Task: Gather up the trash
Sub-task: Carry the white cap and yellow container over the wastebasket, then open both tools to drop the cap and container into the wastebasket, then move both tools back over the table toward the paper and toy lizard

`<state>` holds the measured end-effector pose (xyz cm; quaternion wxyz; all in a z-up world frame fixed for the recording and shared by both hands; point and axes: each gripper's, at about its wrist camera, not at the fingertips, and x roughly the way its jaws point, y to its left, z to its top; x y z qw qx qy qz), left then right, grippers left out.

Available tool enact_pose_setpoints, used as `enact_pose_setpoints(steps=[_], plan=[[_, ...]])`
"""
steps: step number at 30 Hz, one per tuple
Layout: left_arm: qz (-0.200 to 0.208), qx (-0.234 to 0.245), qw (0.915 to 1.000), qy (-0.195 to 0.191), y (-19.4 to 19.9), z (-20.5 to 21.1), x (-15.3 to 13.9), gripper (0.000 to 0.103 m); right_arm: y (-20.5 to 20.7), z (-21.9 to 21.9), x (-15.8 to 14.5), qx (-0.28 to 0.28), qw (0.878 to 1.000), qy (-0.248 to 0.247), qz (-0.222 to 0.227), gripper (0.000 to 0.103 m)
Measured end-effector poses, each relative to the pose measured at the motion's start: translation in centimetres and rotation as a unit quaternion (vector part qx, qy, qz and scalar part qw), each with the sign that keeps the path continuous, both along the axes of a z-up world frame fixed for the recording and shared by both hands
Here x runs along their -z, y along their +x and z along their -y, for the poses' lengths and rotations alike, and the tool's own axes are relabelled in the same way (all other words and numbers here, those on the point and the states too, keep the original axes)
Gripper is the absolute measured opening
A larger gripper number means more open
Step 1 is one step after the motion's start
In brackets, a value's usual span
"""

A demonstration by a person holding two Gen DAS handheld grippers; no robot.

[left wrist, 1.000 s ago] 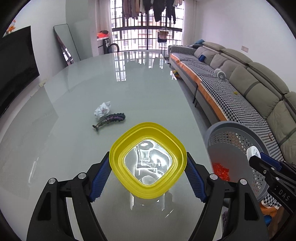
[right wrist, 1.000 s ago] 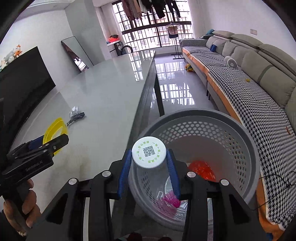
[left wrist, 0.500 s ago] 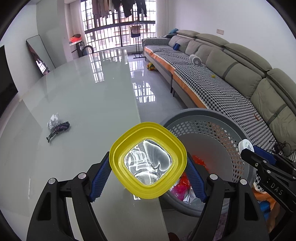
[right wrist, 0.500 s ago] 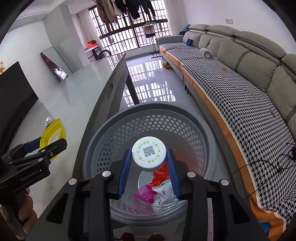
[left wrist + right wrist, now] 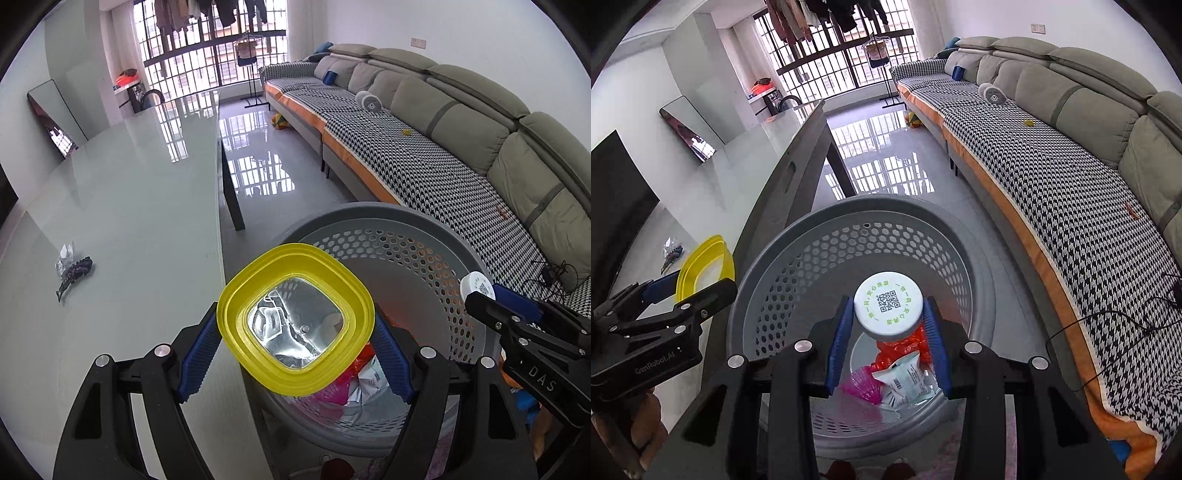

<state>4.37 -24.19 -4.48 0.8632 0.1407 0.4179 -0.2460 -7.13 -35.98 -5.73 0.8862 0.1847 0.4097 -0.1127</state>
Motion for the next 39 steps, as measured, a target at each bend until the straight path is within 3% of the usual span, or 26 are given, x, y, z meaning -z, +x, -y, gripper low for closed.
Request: enact_pose_setpoints(steps=[9,11,13,39], plan=[[-0.009,0.006,0.9999,0.005,0.3,0.9,0.7,0.078,0.4,0.4,0.2,0.001,1.0,0.002,-0.004,0.038],[-0.011,0.004,0.9999,0.007,0.4,0.8,0.8,0.078,0.4,0.4,0.2,0.002,1.0,0.002,-0.003,0.043],[-0.015,0.003,0.9999,0.007,0.5,0.6,0.9,0.078,0.3,0.4,0.1,0.004,1.0,0.001,0.001,0.056],[-0.003,-0.007,0.9999,-0.009,-0.6,-0.3,-0.3,0.081,-1.1,-0.3,-0.8,0.007,1.0,-0.005,0.013,0.056]])
